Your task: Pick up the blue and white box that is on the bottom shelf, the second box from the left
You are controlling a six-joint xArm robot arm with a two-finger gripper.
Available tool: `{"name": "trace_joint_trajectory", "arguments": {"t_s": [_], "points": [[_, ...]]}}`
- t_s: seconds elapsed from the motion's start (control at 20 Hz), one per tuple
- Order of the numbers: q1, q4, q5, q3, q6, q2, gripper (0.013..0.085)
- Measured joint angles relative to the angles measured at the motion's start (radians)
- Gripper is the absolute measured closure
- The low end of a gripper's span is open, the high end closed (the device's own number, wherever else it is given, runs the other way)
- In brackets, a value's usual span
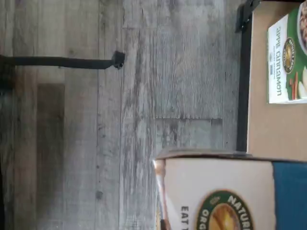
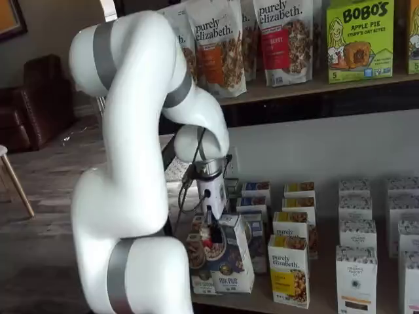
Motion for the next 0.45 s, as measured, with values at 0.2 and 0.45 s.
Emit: {"name": "trace_joint_trajectory", "arguments": {"t_s": [0.2,0.45], "points": [[0.011,-0.013,0.032,0.016,0.022,-0.048,0.0530],[0.022,0.002,0.045,0.037,0.021,-0.094,0.0530]]}}
